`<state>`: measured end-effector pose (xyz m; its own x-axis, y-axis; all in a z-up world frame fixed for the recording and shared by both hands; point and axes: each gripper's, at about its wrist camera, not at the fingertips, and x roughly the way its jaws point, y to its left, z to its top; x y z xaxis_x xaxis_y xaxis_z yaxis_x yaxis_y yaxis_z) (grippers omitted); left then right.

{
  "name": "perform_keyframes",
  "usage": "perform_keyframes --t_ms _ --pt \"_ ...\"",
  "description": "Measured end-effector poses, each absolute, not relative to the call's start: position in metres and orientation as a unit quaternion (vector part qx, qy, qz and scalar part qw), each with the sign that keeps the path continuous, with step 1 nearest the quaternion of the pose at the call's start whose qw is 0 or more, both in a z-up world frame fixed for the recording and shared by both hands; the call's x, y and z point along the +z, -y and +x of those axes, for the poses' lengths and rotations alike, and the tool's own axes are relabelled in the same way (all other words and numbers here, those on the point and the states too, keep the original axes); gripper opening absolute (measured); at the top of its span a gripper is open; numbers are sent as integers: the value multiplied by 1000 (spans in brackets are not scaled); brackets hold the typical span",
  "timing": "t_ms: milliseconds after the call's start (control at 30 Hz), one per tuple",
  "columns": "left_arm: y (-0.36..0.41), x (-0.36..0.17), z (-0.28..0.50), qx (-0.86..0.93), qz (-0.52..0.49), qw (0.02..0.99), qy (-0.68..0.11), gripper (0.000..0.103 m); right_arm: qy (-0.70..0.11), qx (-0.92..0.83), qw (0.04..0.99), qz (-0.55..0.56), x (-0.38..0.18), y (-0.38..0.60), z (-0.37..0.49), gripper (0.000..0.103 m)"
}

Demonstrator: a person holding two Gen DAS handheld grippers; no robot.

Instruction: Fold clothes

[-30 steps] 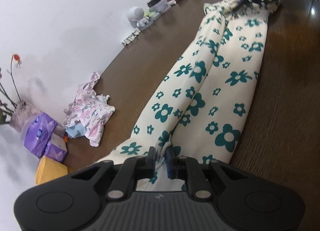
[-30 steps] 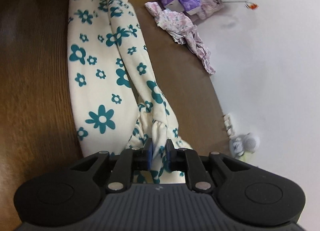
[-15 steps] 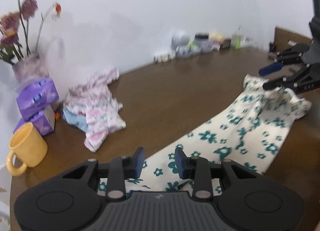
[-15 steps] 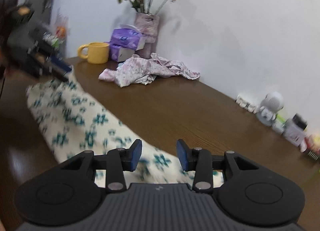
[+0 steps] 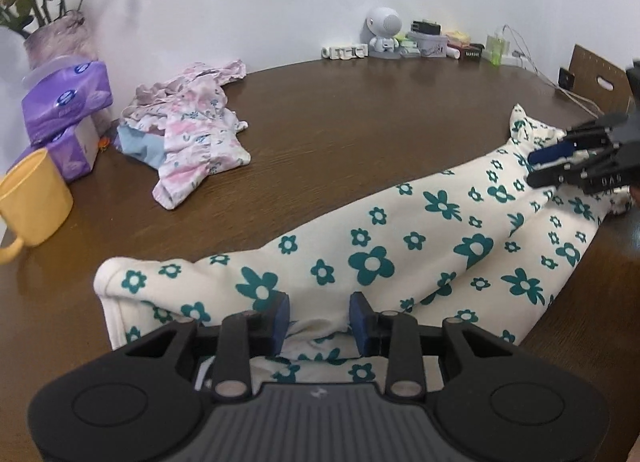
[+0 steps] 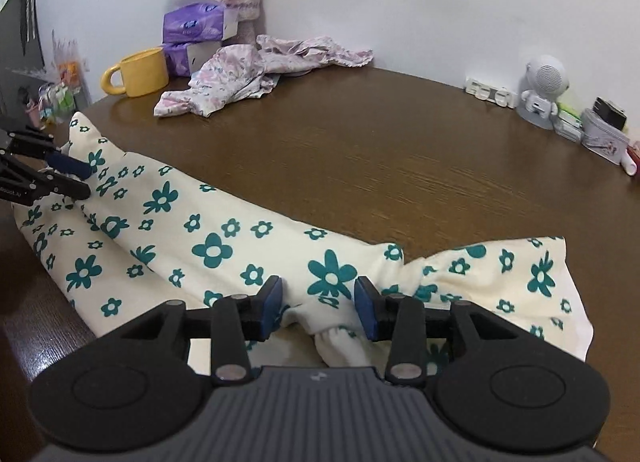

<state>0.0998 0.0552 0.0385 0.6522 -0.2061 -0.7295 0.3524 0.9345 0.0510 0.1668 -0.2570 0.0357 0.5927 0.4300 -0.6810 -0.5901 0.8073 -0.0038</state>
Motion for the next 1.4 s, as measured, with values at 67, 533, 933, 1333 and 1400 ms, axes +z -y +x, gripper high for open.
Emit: perform_keyframes --t_ms 67,533,933,1333,1400 --pt "-57 42 99 -154 90 905 -386 32 -341 285 888 -117 34 258 162 40" --pt "-112 50 136 -126 96 890 -429 26 -331 277 893 -125 32 255 157 41" --pt "-134 40 109 -131 49 910 -390 28 -328 274 898 -110 30 257 157 41" --pt "-68 62 117 -191 119 902 -368 29 -325 273 899 -110 29 257 155 42" --pt "-61 52 121 -194 122 893 -387 29 -324 274 899 -109 29 257 155 42"
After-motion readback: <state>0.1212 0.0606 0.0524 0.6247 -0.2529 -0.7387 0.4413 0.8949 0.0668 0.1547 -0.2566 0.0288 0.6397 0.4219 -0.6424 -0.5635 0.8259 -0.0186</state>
